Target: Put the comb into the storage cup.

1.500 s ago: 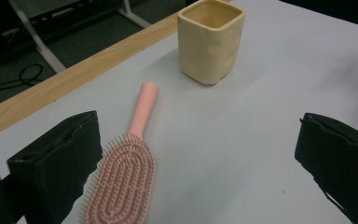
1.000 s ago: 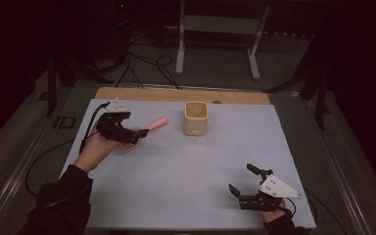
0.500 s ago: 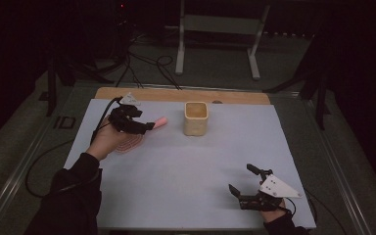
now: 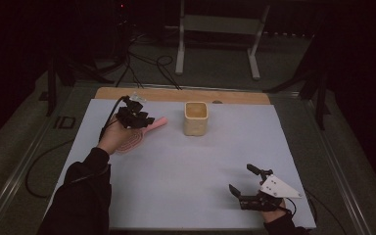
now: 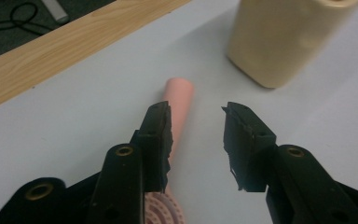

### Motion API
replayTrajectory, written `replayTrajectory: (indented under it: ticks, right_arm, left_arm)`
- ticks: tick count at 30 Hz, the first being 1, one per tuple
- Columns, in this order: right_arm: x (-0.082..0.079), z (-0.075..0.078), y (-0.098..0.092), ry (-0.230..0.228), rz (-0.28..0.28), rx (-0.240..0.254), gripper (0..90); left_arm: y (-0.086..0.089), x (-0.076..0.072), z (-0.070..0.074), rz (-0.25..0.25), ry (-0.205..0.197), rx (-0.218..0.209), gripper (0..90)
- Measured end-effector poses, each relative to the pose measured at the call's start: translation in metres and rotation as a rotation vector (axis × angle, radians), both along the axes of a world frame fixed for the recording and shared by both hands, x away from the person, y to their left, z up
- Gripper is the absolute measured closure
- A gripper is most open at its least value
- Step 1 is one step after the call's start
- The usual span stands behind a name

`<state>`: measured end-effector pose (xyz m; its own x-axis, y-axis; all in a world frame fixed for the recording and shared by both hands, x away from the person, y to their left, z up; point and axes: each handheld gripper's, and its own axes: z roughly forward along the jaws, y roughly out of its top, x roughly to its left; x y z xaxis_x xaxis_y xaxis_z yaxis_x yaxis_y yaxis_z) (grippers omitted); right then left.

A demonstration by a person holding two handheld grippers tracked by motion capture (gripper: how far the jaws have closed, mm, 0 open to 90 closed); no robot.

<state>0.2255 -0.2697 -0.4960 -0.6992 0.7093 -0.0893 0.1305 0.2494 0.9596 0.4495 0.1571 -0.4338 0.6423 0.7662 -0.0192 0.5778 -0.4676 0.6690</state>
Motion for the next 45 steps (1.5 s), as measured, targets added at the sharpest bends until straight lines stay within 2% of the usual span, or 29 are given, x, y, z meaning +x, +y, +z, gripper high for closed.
replayTrajectory:
  ticks: [3, 8, 17, 22, 25, 31, 34, 36, 38, 45]
  right_arm:
    - [0.000, 0.000, 0.000, -0.002, 0.002, -0.001, 8.7]
    - [0.000, 0.000, 0.000, 0.000, 0.010, -0.001, 8.8]
    - [-0.001, 0.000, 0.001, 0.005, 0.020, 0.002, 8.8]
    - [-0.001, 0.000, 0.001, 0.001, 0.020, 0.004, 8.8]
    - [-0.001, 0.000, 0.001, 0.005, 0.024, 0.003, 8.8]
    - [-0.001, 0.000, 0.001, 0.013, 0.031, 0.006, 8.8]
    - [-0.001, 0.000, 0.001, 0.010, 0.033, 0.004, 8.8]
    - [-0.002, 0.000, 0.001, 0.011, 0.033, 0.005, 8.8]
    - [-0.002, 0.000, 0.001, 0.007, 0.034, 0.005, 8.8]
    - [-0.001, -0.001, 0.001, 0.019, 0.025, 0.006, 8.8]
  left_arm:
    - [0.000, 0.008, -0.006, 0.030, 0.013, 0.026, 67.8]
    - [0.000, 0.017, -0.014, 0.052, 0.030, 0.032, 74.6]
    - [-0.009, 0.038, -0.034, 0.122, 0.085, 0.048, 88.7]
    - [-0.012, 0.045, -0.042, 0.154, 0.115, 0.053, 89.6]
    - [-0.013, 0.048, -0.044, 0.151, 0.127, 0.058, 89.7]
    - [-0.017, 0.055, -0.048, 0.195, 0.153, 0.070, 89.8]
    - [-0.020, 0.057, -0.054, 0.195, 0.175, 0.074, 89.9]
    - [-0.022, 0.057, -0.056, 0.201, 0.171, 0.090, 89.9]
    - [-0.021, 0.058, -0.057, 0.207, 0.175, 0.080, 90.0]
    - [-0.021, 0.059, -0.059, 0.213, 0.184, 0.097, 90.0]
